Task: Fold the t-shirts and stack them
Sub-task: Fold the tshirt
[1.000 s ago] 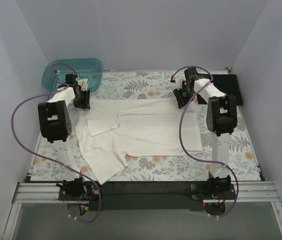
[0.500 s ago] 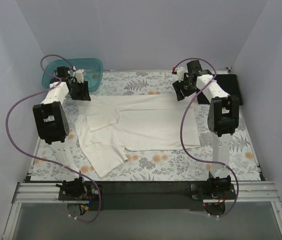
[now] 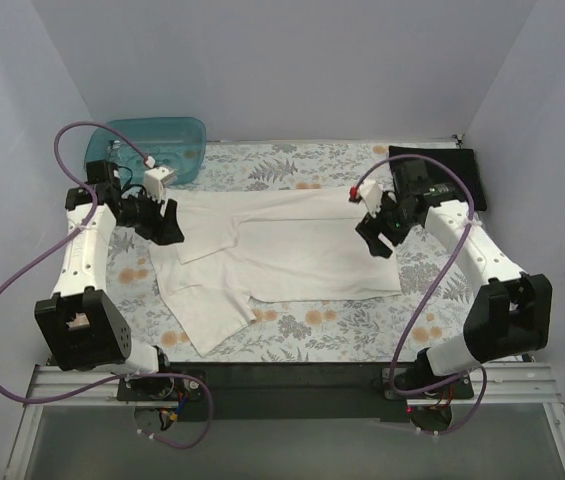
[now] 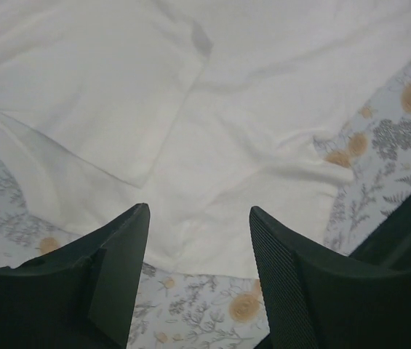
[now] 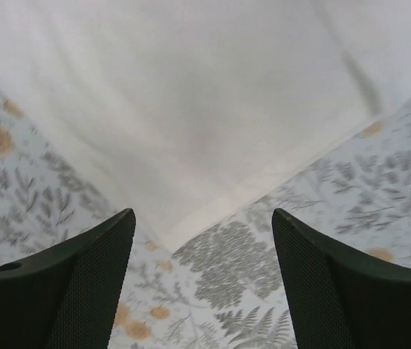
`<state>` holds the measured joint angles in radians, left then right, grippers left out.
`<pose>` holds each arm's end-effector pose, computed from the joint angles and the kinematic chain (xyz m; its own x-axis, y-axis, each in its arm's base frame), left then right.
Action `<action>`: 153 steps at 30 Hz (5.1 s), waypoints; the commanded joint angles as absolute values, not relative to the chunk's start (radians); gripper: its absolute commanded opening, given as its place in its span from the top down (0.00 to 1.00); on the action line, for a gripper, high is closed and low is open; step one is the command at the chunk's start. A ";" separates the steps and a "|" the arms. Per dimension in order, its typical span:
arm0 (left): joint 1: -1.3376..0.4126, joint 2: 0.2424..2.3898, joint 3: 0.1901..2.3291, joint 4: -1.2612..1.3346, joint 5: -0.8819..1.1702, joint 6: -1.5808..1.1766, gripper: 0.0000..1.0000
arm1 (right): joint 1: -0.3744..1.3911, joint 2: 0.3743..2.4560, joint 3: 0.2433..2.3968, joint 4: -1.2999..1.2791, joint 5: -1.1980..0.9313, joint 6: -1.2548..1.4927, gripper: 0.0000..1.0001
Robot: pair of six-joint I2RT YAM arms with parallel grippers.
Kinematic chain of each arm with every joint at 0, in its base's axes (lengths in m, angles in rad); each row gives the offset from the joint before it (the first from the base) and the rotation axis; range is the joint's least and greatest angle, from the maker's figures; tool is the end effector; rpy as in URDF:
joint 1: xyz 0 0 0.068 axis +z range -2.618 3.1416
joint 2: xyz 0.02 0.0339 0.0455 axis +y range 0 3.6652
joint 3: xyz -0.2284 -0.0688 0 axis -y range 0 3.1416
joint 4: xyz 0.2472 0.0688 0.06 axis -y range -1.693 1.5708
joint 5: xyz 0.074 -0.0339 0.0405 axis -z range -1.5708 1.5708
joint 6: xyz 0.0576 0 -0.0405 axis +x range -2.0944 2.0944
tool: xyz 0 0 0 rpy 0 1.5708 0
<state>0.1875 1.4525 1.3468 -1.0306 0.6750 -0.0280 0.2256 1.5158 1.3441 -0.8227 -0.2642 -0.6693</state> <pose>0.2968 0.0197 0.2660 -0.8940 -0.1919 -0.4049 0.0879 0.8110 -0.5784 0.3201 0.0889 0.2498 -0.4209 -0.7111 -0.5633 -0.7851 0.5965 -0.1664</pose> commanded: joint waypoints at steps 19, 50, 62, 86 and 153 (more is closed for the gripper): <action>0.190 1.296 1.126 -1.195 0.742 0.061 0.41 | 0.287 1.374 0.828 -0.758 -0.101 -0.851 0.49; 0.187 1.209 0.854 -1.069 0.554 0.468 0.48 | 0.301 1.457 0.755 -0.606 -0.028 -0.853 0.99; 0.181 1.305 0.821 -0.972 0.471 0.587 0.60 | 0.301 1.477 0.775 -0.620 -0.021 -0.848 0.99; 0.126 1.289 0.567 -0.771 0.344 0.595 0.93 | 0.301 1.500 0.793 -0.638 -0.021 -0.839 0.99; 0.163 1.838 1.502 -1.039 0.502 0.351 1.00 | 0.147 1.868 1.401 -0.857 -0.089 -0.974 0.99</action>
